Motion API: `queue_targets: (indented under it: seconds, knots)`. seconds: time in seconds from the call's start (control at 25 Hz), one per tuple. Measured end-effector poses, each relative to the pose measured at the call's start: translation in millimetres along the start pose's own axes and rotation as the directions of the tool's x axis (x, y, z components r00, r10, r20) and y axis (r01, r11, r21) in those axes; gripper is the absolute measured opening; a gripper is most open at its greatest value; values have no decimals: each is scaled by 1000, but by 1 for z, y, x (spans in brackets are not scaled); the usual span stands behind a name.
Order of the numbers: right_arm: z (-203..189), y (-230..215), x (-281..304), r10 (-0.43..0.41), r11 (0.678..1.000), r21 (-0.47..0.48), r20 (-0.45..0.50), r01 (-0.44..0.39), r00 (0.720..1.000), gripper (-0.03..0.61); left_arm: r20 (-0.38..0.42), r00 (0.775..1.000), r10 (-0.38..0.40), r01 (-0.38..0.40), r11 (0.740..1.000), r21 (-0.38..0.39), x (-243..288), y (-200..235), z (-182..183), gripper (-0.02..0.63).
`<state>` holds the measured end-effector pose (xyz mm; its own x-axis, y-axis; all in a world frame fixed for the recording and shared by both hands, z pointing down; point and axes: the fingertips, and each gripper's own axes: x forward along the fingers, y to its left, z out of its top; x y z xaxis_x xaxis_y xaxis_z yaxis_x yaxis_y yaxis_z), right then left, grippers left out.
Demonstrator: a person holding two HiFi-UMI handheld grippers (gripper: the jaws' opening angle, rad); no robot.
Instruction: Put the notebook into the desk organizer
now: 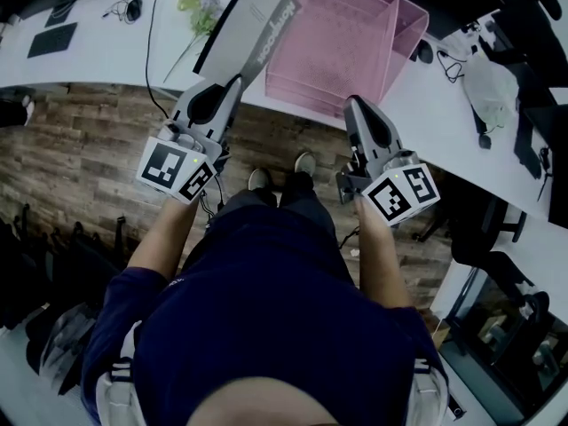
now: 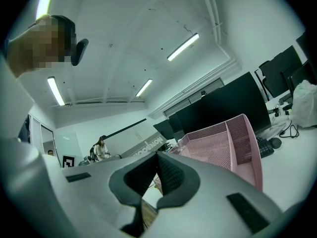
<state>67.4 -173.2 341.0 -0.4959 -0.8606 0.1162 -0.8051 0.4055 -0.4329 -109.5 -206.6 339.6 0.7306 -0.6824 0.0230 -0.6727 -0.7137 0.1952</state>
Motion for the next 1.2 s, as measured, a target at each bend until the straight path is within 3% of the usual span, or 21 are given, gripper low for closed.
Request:
queue_targets:
  seconds: [0.64,1.2]
  knots:
    - [32,-61,18,105,994,12,-31,-105,994,5,-20,995,93,-93,996,5,56,-15,-6,35]
    - [54,-104,30,184,983,20,-53,-184,981,5,-36,979,202,-202,979,-1,85,-22,-18,35]
